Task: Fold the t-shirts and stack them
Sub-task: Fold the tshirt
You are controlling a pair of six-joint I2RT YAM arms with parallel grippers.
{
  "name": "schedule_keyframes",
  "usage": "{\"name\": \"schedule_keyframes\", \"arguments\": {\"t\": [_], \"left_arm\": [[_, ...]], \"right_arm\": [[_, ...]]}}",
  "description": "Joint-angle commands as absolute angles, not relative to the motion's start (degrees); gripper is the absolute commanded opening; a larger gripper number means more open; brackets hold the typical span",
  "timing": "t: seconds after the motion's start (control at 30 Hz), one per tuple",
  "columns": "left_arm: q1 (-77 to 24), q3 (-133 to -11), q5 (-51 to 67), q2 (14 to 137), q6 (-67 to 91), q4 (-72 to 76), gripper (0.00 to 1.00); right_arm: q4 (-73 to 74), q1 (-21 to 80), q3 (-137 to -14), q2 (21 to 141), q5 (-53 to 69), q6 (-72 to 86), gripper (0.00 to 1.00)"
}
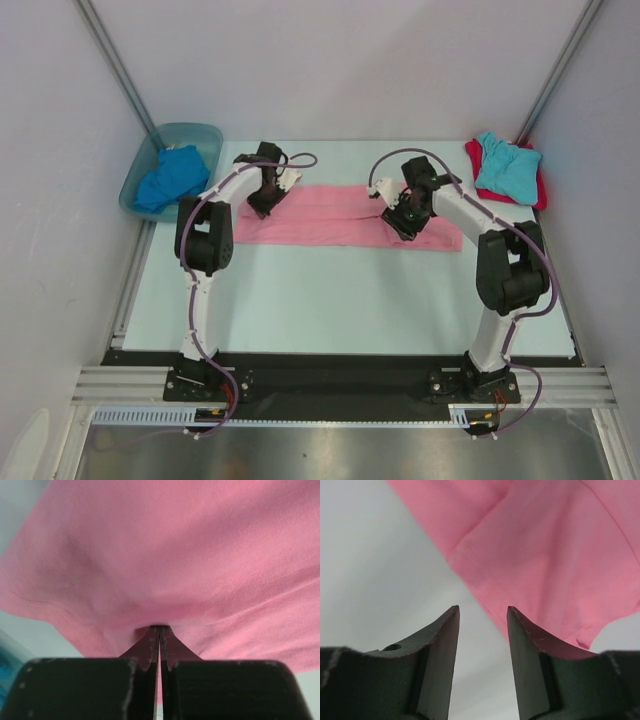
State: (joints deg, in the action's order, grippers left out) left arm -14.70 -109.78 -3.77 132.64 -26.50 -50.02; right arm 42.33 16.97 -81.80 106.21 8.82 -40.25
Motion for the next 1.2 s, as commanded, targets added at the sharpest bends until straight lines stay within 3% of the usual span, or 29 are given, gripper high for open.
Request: {"name": "schedule_keyframes", "arguments": {"t": [0.0, 0.7, 0.8, 1.0, 1.17], "left_arm": [[-14.41, -110.12, -2.55, 130.52, -26.11, -49.39, 0.00], [-14.41, -109.77, -1.49, 129.64, -26.54, -49.13, 0.00], [-14.41, -110.56, -1.32, 130.17, -26.54, -49.22, 0.01], [-14.41, -112.06, -1.67, 131.22, -26.72, -49.22, 0.00], [-14.41, -112.76, -1.49, 131.75, -26.81, -49.31, 0.00]], "right_arm": [[42.10, 19.68, -82.88, 106.43, 8.96, -42.01, 0.49], [37.62, 22.94, -83.41, 112.23, 5.10, -39.90, 0.47], [37.27, 22.94, -83.67, 112.67, 4.75, -39.81, 0.40], [37.00, 22.94, -83.93, 113.12, 4.22, -39.73, 0.01], [37.35, 22.94, -85.25, 113.29, 5.01, -39.55, 0.00]]}}
